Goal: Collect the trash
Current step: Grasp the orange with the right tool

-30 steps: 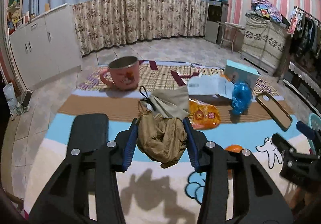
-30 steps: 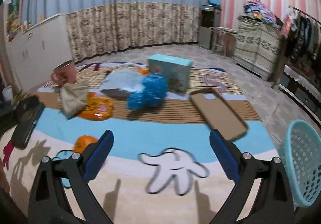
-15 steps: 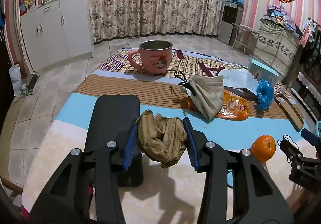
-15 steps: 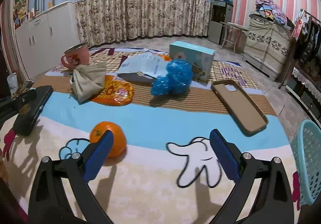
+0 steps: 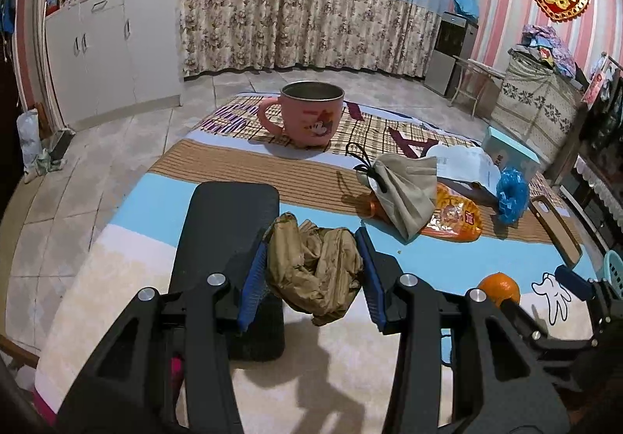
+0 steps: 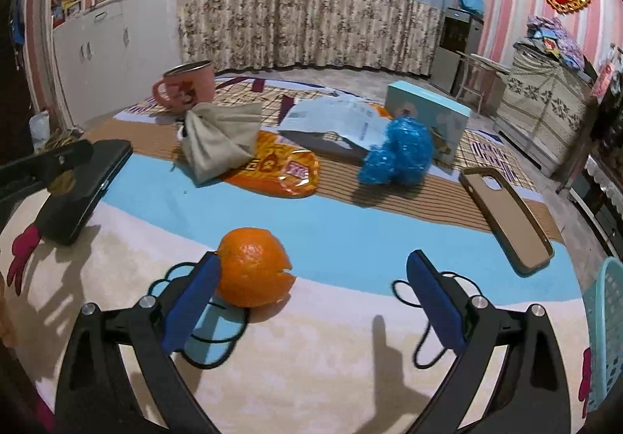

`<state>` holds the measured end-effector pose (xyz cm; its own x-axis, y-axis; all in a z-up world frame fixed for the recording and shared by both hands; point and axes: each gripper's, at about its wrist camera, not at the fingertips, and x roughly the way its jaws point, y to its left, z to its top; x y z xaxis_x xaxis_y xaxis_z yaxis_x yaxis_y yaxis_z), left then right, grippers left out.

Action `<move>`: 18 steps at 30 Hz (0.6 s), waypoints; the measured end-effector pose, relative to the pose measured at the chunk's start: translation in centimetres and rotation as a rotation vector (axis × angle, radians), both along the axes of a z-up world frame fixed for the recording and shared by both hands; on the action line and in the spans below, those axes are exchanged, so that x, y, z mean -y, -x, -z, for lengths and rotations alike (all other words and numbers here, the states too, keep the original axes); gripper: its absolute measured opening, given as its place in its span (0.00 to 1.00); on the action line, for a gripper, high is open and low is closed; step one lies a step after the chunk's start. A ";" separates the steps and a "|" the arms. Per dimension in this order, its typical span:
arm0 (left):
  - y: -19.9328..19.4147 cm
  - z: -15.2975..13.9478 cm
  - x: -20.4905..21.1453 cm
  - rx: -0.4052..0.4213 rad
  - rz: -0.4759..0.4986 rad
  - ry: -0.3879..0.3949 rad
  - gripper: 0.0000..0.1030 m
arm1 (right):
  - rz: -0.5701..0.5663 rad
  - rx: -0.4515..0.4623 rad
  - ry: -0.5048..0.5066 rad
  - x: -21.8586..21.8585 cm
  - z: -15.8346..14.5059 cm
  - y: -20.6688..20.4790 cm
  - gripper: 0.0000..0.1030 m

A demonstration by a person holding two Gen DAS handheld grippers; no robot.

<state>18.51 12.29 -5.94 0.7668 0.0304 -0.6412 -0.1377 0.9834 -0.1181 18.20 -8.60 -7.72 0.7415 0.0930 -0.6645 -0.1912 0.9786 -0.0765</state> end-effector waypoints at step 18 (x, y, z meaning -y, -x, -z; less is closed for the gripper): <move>-0.1 0.3 0.7 -0.012 0.001 -0.012 0.42 | -0.180 -0.086 -0.080 -2.7 0.8 0.3 0.39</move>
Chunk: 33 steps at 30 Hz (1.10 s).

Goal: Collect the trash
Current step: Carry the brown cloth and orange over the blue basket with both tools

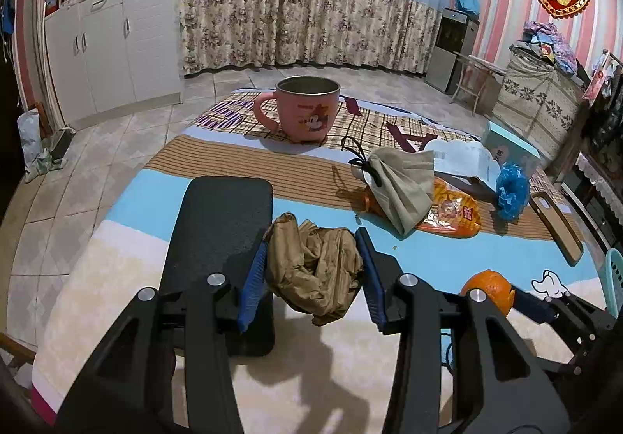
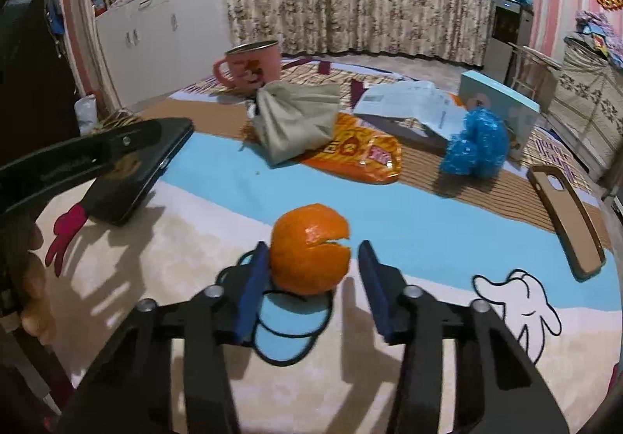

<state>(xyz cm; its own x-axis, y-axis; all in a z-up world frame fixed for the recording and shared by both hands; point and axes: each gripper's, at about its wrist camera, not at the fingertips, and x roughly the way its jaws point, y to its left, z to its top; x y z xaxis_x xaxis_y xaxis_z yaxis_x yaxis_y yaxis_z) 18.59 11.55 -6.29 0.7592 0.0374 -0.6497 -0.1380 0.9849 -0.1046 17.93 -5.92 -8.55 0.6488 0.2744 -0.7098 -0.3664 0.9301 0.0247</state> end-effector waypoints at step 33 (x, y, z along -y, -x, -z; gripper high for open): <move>0.8 -1.0 12.2 0.023 0.232 -0.020 0.42 | 0.508 0.172 0.032 24.0 -7.1 2.4 0.31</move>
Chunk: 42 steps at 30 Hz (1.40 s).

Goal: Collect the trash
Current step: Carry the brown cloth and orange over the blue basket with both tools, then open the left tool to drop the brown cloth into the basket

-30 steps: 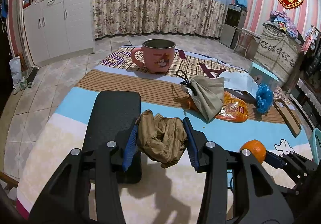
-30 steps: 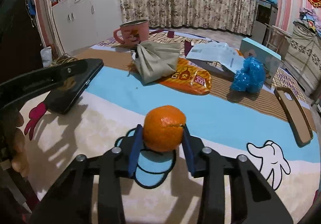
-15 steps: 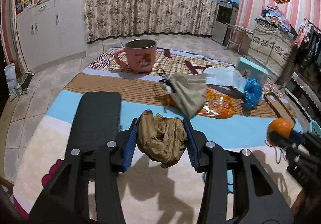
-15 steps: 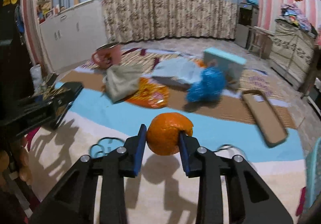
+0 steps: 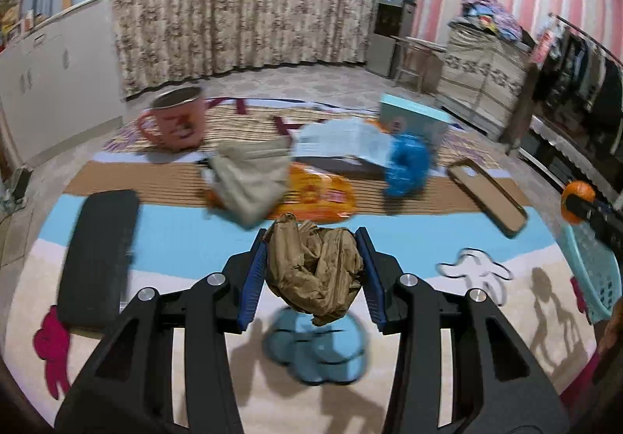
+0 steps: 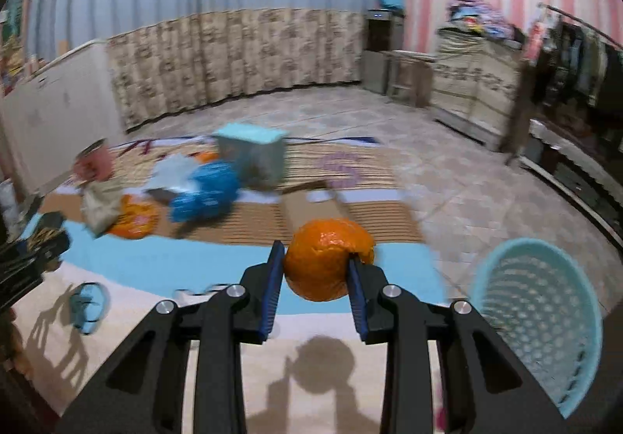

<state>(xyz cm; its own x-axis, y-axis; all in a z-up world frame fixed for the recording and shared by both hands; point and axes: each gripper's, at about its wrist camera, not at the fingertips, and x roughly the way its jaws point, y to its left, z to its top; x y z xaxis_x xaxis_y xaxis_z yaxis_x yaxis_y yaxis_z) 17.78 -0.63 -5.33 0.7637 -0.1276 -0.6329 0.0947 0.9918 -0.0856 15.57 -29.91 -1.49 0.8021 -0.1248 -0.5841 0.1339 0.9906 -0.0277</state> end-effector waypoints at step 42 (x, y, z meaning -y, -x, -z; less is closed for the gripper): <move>1.6 -0.6 38.7 -0.017 0.687 0.028 0.43 | 0.480 0.002 -0.118 22.2 3.1 9.2 0.30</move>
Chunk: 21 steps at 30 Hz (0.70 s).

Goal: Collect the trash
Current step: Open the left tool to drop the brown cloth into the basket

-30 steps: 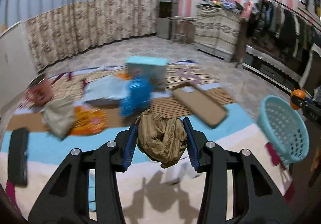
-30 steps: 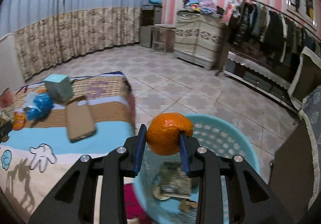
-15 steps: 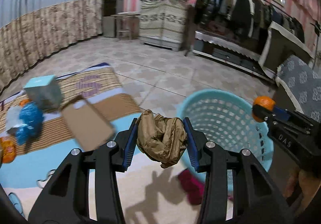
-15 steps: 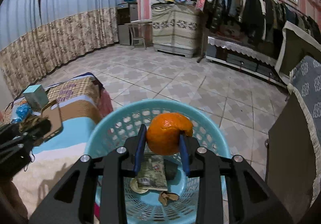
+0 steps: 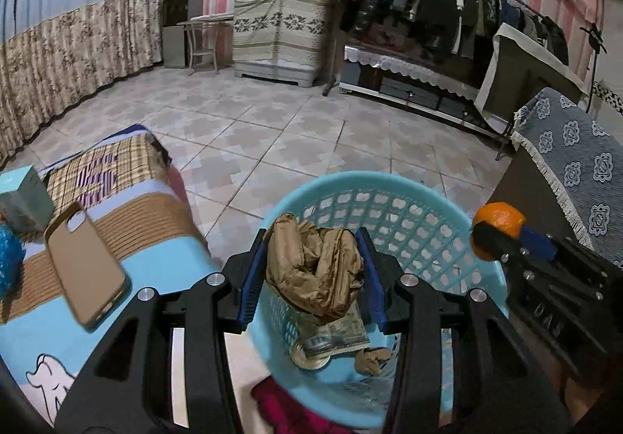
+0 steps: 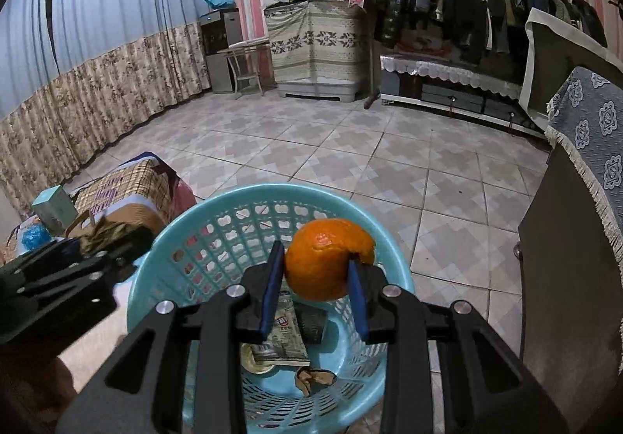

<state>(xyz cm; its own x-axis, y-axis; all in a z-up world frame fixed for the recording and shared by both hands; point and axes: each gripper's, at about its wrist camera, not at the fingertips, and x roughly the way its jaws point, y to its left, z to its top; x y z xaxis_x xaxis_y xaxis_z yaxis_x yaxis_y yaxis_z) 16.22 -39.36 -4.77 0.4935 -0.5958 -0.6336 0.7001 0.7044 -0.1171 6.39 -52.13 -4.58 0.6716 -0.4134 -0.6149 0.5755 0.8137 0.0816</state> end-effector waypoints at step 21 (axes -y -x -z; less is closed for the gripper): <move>-0.9 -1.4 -3.0 0.106 -0.125 -0.017 0.81 | 0.000 0.035 -0.011 -0.3 0.2 -0.8 0.34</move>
